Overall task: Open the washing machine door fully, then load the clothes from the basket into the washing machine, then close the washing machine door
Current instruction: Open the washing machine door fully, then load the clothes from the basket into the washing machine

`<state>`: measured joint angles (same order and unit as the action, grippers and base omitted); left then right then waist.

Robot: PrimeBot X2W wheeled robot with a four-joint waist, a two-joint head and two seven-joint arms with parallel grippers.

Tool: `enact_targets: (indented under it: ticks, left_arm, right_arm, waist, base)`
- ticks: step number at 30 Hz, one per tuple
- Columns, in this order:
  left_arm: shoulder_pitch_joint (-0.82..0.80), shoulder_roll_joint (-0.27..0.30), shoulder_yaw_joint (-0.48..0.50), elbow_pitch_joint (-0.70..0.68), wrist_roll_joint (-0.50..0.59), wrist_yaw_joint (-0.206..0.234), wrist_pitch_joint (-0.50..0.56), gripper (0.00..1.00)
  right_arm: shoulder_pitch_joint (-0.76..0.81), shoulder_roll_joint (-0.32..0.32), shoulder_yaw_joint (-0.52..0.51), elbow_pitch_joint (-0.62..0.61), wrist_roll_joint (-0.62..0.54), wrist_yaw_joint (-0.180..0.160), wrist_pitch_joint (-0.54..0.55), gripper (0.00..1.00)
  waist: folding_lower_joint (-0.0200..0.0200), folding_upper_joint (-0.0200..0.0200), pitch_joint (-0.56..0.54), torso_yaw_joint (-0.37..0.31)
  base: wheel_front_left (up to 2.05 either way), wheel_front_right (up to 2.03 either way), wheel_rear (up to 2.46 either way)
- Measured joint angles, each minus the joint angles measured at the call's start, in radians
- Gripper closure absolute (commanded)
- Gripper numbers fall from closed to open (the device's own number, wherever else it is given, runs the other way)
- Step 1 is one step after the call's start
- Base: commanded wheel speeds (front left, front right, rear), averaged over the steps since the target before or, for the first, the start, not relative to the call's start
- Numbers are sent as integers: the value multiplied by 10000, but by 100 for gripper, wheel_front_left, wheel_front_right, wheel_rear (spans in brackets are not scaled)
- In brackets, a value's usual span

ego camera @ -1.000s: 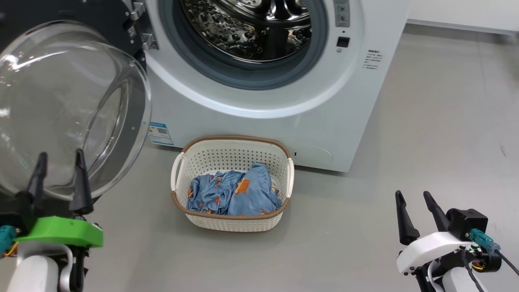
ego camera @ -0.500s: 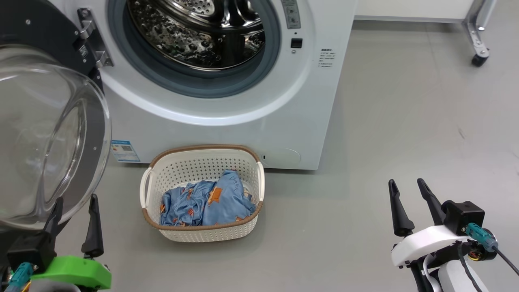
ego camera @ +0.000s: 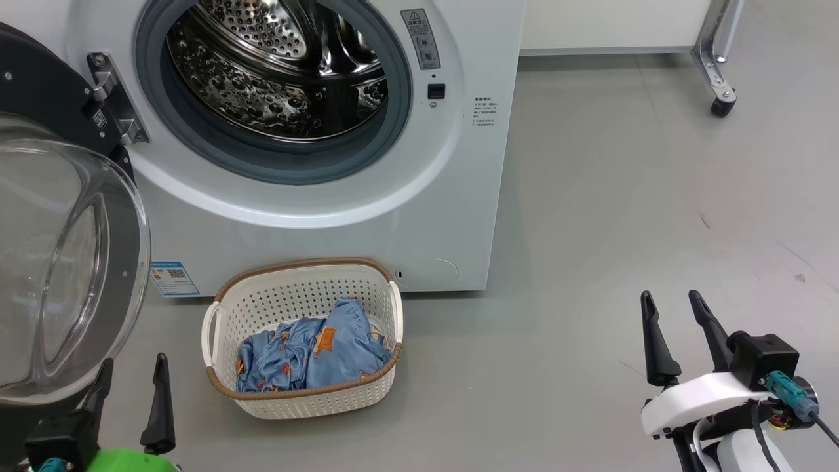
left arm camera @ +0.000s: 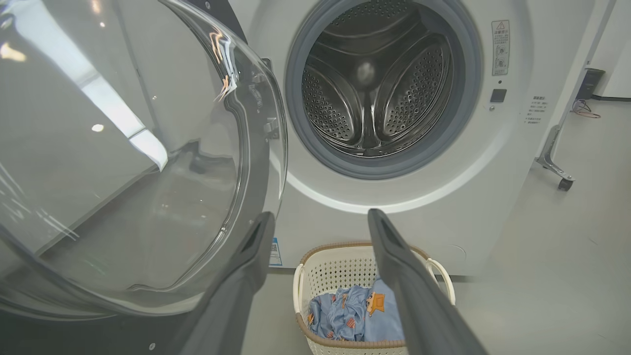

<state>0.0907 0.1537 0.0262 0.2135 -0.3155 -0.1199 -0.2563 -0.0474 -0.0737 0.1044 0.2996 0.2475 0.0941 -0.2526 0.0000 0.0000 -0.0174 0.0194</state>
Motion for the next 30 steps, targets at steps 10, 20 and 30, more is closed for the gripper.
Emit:
enact_targets:
  ticks: [10,20,30]
  left_arm:
    - [128,-35,102,42,253,35,0,0]
    - [127,-67,157,38,430,73,0,0]
    - [124,-125,309,38,443,73,0,0]
  right_arm:
    - [302,10,-40,-313,-117,-84,0,0]
    - [458,40,-109,-410,-127,-100,0,0]
    - [596,71,-167,-462,-138,-100,0,0]
  waist:
    - [0,0,-23,-10]
    - [0,0,44,33]
    - [0,0,93,112]
  base:
    - [0,0,0]
    - [0,0,0]
    - [0,0,0]
